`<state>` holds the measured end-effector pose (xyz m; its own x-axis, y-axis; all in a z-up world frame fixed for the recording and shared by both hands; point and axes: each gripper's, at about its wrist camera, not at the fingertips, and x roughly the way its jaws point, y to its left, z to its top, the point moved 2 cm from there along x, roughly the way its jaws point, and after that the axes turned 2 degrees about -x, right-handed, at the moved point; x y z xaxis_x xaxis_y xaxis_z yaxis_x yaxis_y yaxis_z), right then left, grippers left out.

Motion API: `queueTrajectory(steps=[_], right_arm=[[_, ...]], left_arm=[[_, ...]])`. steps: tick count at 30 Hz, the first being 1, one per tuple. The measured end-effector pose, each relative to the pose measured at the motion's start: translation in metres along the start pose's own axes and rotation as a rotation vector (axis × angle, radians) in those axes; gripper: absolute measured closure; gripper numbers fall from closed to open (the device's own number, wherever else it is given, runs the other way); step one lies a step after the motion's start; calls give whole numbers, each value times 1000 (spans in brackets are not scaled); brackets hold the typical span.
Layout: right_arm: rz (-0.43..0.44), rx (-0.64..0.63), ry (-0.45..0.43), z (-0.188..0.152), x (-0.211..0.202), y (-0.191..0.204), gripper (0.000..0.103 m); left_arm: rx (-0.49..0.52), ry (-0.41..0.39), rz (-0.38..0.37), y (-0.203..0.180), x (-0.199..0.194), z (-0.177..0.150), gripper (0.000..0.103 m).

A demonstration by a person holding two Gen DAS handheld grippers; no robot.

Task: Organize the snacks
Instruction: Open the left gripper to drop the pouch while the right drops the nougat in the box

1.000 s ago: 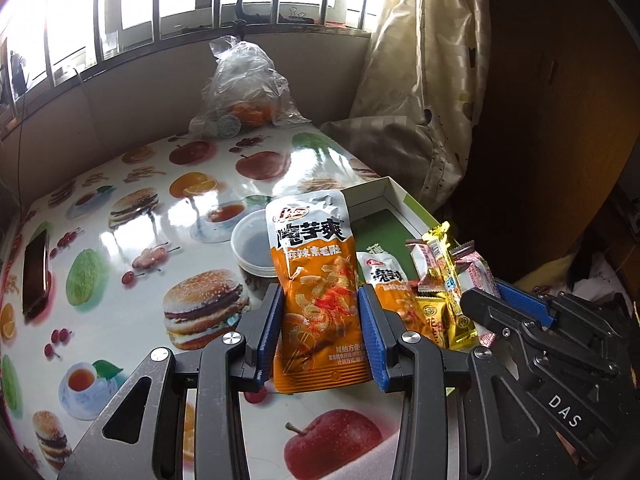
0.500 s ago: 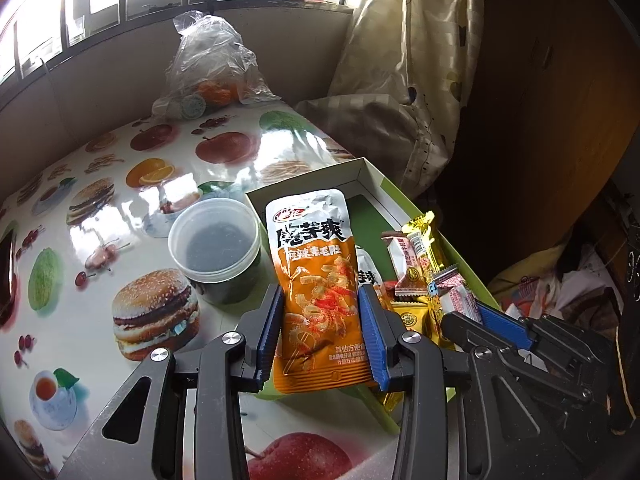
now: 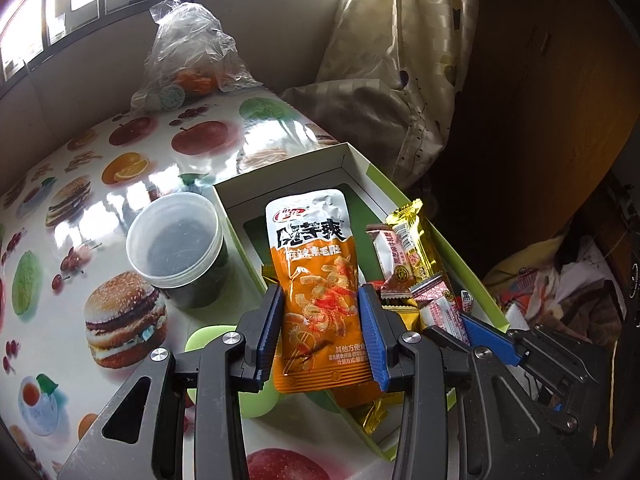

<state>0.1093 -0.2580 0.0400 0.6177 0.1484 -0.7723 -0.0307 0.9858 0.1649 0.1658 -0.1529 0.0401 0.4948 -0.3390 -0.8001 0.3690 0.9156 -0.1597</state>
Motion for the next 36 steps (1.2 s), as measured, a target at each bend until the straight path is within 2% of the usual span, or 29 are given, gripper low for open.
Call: queueTrajectory(steps=[10, 21, 24, 36], right_arm=[[-1, 0, 43, -10, 14, -4, 85], [2, 3, 32, -10, 16, -6, 85], [3, -2, 34, -10, 16, -7, 85], [-7, -11, 29, -11, 12, -2, 69]], left_arm=[[23, 31, -6, -8, 18, 0, 62], [24, 34, -13, -12, 23, 3, 60], [29, 36, -5, -13, 23, 4, 55], [38, 4, 3, -13, 10, 2, 51]])
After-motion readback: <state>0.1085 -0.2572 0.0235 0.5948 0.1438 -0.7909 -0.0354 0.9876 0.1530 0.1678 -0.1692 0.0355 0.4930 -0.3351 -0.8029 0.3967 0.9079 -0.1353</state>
